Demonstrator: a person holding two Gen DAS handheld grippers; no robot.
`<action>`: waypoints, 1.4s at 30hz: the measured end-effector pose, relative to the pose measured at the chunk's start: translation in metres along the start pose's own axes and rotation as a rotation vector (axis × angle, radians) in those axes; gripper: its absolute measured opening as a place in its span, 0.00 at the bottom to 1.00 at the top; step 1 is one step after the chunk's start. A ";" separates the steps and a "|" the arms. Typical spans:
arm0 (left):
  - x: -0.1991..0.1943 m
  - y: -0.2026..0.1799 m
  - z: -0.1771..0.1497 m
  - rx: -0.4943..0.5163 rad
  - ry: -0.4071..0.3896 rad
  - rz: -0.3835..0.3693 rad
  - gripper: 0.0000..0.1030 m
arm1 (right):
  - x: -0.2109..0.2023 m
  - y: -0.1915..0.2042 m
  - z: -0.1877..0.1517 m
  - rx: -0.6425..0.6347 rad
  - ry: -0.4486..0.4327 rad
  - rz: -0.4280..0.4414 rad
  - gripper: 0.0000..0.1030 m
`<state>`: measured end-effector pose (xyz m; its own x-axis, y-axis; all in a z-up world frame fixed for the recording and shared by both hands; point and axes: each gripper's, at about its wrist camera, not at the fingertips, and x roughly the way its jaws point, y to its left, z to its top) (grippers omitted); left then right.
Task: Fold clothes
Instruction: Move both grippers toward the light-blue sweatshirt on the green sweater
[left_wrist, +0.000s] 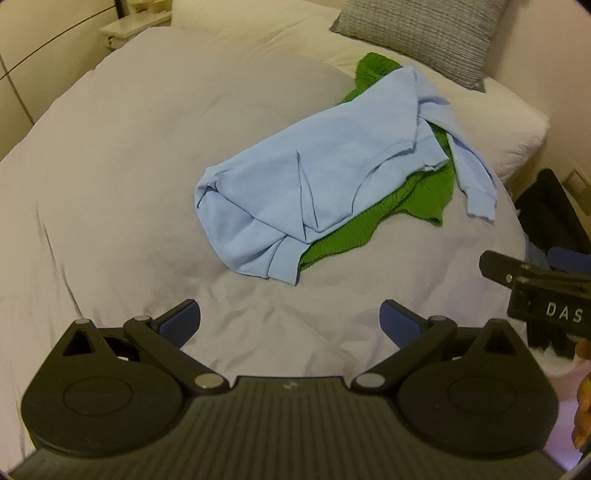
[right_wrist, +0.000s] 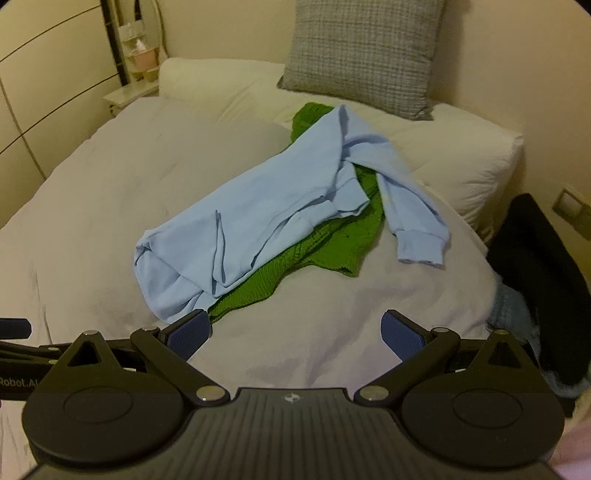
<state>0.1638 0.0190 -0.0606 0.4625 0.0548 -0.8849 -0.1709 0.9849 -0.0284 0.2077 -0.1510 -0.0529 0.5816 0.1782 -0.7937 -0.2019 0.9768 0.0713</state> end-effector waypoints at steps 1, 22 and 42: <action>0.004 -0.003 0.005 -0.009 0.007 0.004 0.99 | 0.005 -0.002 0.004 -0.010 0.006 0.004 0.99; 0.089 -0.038 0.062 -0.262 0.027 0.043 0.99 | 0.119 -0.076 0.089 -0.146 0.116 0.075 0.99; 0.212 -0.083 0.056 0.173 0.001 0.121 0.18 | 0.233 -0.092 0.108 -0.444 0.107 0.164 0.80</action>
<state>0.3248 -0.0421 -0.2195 0.4470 0.1741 -0.8774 -0.0728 0.9847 0.1583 0.4465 -0.1863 -0.1792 0.4341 0.2892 -0.8532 -0.6145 0.7876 -0.0458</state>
